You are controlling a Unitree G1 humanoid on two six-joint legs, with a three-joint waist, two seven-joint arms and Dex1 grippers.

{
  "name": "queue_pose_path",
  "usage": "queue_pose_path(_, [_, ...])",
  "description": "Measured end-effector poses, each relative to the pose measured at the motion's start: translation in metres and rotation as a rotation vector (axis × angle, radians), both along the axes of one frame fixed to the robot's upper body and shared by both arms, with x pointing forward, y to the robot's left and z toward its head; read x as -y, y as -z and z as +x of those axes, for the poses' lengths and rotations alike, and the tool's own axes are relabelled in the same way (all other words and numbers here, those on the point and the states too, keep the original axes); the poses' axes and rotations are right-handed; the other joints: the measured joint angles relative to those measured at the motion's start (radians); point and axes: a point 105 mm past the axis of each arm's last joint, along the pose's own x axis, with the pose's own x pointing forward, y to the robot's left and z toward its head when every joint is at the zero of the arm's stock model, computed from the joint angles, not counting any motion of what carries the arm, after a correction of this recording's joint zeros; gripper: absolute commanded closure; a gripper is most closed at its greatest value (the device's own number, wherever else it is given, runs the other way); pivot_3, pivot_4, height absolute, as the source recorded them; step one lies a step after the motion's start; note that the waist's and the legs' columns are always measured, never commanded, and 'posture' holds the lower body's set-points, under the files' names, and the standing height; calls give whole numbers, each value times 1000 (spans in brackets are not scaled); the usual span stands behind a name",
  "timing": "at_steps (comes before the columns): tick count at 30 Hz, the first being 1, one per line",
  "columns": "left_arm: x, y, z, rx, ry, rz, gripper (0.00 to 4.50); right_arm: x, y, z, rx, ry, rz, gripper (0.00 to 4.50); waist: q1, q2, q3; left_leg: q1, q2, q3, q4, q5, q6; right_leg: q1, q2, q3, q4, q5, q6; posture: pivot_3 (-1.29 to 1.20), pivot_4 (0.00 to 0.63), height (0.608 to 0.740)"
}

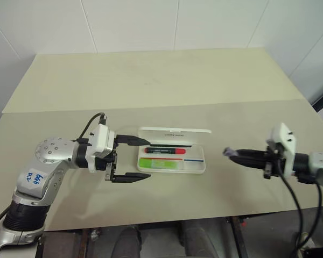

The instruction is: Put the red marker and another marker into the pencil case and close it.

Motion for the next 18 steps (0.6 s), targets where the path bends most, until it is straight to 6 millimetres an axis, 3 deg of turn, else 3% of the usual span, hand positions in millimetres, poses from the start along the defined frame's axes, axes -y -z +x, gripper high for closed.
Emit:
queue_pose_path(2, [-3, 4, -2, -7, 0, 9, 0, -16, 3, 0, 7, -54, 11, 4152, 1, 0, 0, -1, 0, 0, 0, 0, 0, 0, 0, 0, -2, 0, -1, 0, 150, 740])
queue_pose_path(7, [-8, 9, -5, -10, -3, 25, 0, -35, 6, 6, 29, -137, -16, 4152, 8, 0, 0, -3, 0, 0, -2, -2, -2, -2, -1, 0, 0, -1, -2, 0, 150, 740])
queue_pose_path(12, [-14, 9, -5, 0, -18, 37, 0, -35, 28, 14, 7, -200, -83, 4152, 14, 0, 0, -3, 0, 0, -2, -4, 0, -3, -1, 0, 3, -4, -1, 0, 150, 740])
queue_pose_path(18, [-15, 10, -6, -1, -24, 41, 0, -34, 38, 19, -1, -253, -127, 4152, 11, 0, 0, -1, 0, 0, -1, -4, 0, -3, -1, 0, 5, -4, -1, 0, 150, 740])
